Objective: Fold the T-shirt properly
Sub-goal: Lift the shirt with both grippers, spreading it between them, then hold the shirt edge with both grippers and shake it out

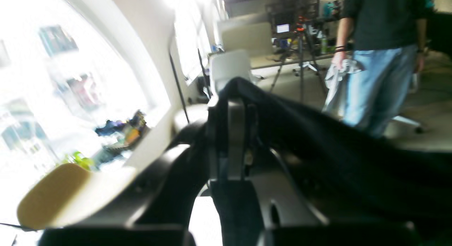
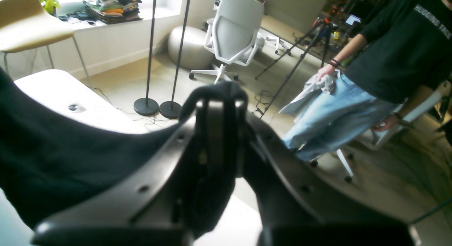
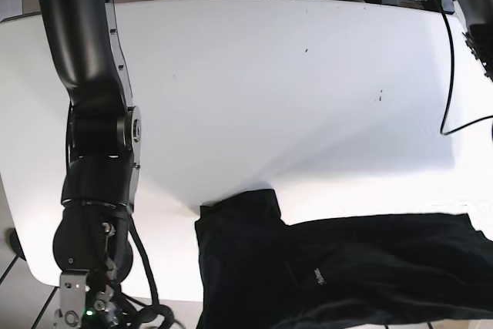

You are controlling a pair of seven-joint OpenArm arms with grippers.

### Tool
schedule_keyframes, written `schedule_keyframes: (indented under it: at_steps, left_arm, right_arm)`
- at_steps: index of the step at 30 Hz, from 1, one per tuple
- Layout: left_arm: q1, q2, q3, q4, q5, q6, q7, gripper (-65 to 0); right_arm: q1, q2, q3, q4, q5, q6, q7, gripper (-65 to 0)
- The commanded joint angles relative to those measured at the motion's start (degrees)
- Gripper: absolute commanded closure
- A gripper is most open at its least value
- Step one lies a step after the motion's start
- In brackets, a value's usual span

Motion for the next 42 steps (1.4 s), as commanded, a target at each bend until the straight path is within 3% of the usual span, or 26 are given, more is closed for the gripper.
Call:
schedule_keyframes:
  at_steps: [1,5,9,17,20,23,33,39,42]
  left_arm:
    - [-1.7,-1.0,-0.3,0.6,0.1,-0.4,-0.1,-0.8]
    - [7.5,-0.4,-6.0,1.8,0.0,-0.5,0.1,-0.8]
    - [19.2,3.7,-10.6,5.7,0.0,-0.6,0.1,-0.8]
    - [44.2,15.4,-17.3,15.9,0.0,-0.6,-0.1,-0.8]
    - [51.6,21.1,-19.8,19.4,0.2,-3.9,0.1,-0.8]
    - [60.5,25.6,-22.6,22.4,0.2,-4.4,0.1,-0.8]
    - [75.5,30.8,-26.5,27.2,0.2,-10.2,-0.1,-0.6]
    - [77.2,34.0,-28.0,27.1,3.7,-12.3,-0.1,-0.6]
    - [77.1,34.6,-28.0,27.5,4.5,-12.5,-0.1,-0.6]
  right_arm:
    - [1.7,0.4,1.8,0.9,0.3,-0.39,1.5,-1.4]
    - [-5.7,2.2,5.9,1.3,0.5,-0.39,1.5,-1.4]
    - [-16.6,4.9,10.9,6.0,0.9,-0.39,-0.2,-1.4]
    - [-44.2,4.8,21.3,26.7,1.2,0.05,-8.6,-1.6]
    - [-54.6,4.8,24.7,33.1,5.7,-0.21,-11.2,-1.6]
    - [-64.3,4.8,29.6,34.7,10.2,-0.3,-13.0,-1.6]
    - [-81.1,4.5,36.9,34.7,19.0,-0.3,-13.2,-1.6]
    - [-84.5,4.2,38.2,33.3,20.7,-0.04,-13.0,-1.7]
    - [-84.0,2.5,39.2,31.3,20.7,-0.04,-12.8,-1.9]
